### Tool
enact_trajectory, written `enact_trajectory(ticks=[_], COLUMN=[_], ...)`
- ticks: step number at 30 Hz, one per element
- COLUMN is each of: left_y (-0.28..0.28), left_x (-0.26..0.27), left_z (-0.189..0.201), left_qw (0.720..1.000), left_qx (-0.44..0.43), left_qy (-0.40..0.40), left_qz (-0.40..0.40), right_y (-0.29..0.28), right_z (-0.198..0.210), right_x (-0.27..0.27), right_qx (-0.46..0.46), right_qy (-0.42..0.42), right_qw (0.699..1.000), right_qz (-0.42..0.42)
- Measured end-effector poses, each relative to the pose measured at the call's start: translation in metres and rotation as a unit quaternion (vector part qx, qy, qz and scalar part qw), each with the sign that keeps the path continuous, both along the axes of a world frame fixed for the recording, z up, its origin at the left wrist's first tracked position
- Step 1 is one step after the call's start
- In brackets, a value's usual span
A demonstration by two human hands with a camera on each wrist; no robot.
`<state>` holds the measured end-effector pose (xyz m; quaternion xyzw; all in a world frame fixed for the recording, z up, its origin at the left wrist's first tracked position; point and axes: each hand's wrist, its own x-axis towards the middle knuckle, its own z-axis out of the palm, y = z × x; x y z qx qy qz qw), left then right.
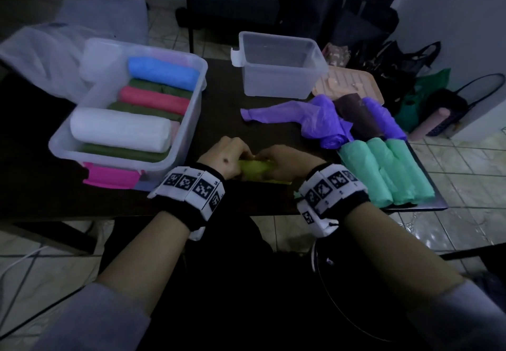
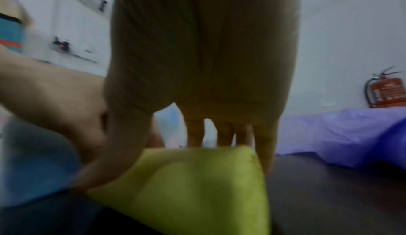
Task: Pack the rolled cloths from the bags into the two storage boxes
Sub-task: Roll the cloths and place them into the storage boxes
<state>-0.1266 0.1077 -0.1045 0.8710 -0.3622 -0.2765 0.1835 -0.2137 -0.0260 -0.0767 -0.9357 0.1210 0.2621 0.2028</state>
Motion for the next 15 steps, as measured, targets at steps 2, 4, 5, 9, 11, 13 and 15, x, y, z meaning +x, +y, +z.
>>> enact_trajectory(ticks=[2, 4, 5, 9, 11, 13, 15], left_y=[0.000, 0.000, 0.000, 0.000, -0.001, -0.001, -0.001], left_x=[0.000, 0.000, 0.000, 0.000, 0.000, -0.001, -0.001], left_z=[-0.003, -0.006, -0.006, -0.005, -0.003, -0.002, -0.001], left_qw=[1.000, 1.000, 1.000, 1.000, 1.000, 1.000, 1.000], left_qx=[0.001, -0.005, -0.008, -0.005, -0.005, -0.005, 0.000], left_qy=[-0.010, -0.017, -0.019, -0.020, -0.023, -0.024, -0.026], left_qz=[0.006, 0.011, 0.013, 0.011, 0.004, -0.003, -0.011], right_y=[-0.007, -0.010, -0.011, -0.011, -0.013, -0.015, -0.016], right_z=[-0.002, -0.005, -0.007, -0.007, -0.007, -0.008, -0.011], right_x=[0.004, 0.009, 0.011, 0.013, 0.012, 0.009, 0.004], right_qx=[-0.011, -0.035, -0.044, -0.090, -0.102, -0.088, -0.051], right_qy=[0.005, 0.026, 0.035, 0.047, 0.044, 0.033, 0.004], right_qw=[1.000, 0.999, 0.998, 0.995, 0.994, 0.995, 0.998], right_qz=[-0.012, -0.013, -0.015, 0.007, 0.022, 0.032, 0.021])
